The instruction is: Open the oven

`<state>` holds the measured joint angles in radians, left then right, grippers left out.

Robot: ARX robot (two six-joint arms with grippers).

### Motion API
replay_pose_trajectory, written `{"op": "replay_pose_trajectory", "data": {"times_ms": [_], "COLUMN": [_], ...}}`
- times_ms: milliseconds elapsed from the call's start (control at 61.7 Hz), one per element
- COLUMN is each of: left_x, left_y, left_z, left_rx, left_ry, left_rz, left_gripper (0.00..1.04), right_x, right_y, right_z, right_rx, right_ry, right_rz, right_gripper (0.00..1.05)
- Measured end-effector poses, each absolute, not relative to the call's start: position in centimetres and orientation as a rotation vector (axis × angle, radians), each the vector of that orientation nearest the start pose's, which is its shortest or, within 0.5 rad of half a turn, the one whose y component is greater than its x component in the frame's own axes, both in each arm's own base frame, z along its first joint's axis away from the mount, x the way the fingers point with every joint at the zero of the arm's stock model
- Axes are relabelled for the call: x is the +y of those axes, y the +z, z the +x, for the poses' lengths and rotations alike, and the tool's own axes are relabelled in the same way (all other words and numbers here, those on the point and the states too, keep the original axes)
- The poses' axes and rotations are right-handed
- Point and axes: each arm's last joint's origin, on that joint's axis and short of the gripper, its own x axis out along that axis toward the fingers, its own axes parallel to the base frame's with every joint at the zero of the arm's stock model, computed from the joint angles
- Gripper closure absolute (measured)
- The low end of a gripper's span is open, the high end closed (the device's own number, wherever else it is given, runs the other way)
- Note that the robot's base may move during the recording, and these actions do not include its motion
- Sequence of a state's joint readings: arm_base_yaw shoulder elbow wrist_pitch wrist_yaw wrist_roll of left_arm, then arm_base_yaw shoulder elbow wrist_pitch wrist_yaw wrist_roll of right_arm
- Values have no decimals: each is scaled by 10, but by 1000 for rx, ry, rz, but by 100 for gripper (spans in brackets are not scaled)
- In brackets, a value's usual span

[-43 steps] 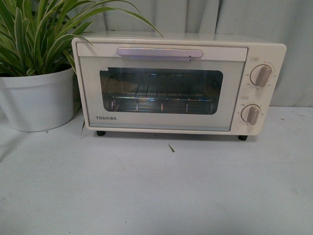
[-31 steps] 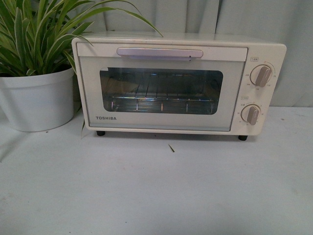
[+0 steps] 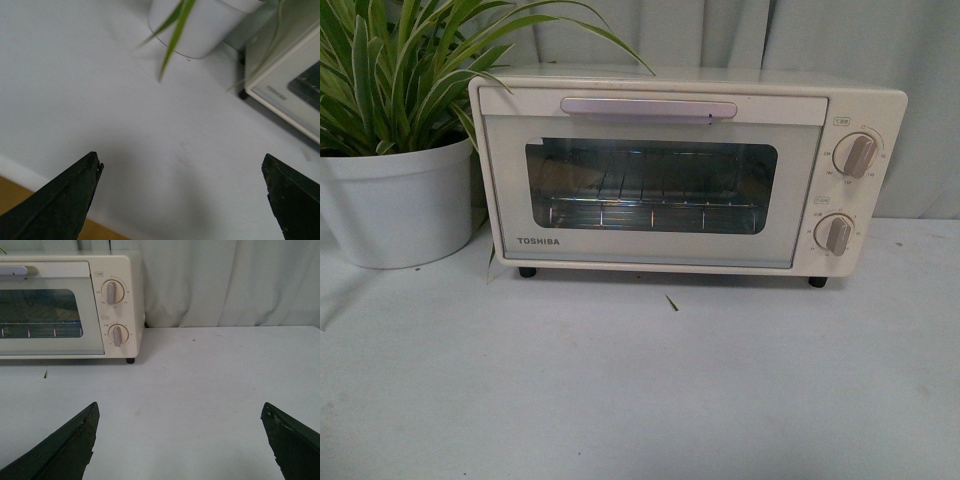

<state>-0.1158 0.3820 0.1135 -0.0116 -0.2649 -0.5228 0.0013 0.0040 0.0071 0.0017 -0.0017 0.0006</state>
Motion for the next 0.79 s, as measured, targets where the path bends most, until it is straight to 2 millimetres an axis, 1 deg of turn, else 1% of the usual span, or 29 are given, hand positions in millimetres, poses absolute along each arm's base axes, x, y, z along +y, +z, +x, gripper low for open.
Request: {"op": "replay_pose_trajectory", "data": {"times_ms": [32, 97, 146, 162, 276, 357, 454, 632, 697, 795], "left_x": [-9, -20, -30, -34, -53, -65, -79, -104, -110, -112], "left_y": [170, 172, 173, 173, 166, 158, 151, 148, 148, 143], "left_z": [125, 142, 160, 169, 208, 227, 242, 257, 261, 266], "left_rx": [244, 280, 316, 329, 378, 413, 445, 473, 477, 491], "left_ry": [195, 152, 104, 88, 74, 78, 72, 35, 28, 43], "left_rz": [-512, -638, -724, -754, -839, -881, -925, -994, -1007, -1031], "left_gripper": [6, 6, 6, 6, 6, 6, 6, 6, 6, 6], "right_x": [0, 0, 0, 0, 0, 0, 0, 0, 0, 0], "right_y": [166, 166, 166, 166, 166, 166, 166, 166, 166, 166], "right_z": [98, 98, 98, 98, 98, 98, 98, 98, 98, 98], "right_rx": [-4, -4, -4, -4, -4, -4, -4, -4, -4, -4], "right_ry": [3, 2, 2, 2, 2, 2, 3, 2, 2, 2], "right_rz": [1, 1, 1, 1, 1, 1, 1, 1, 1, 1], "right_gripper": [9, 9, 9, 9, 9, 9, 9, 9, 9, 9]}}
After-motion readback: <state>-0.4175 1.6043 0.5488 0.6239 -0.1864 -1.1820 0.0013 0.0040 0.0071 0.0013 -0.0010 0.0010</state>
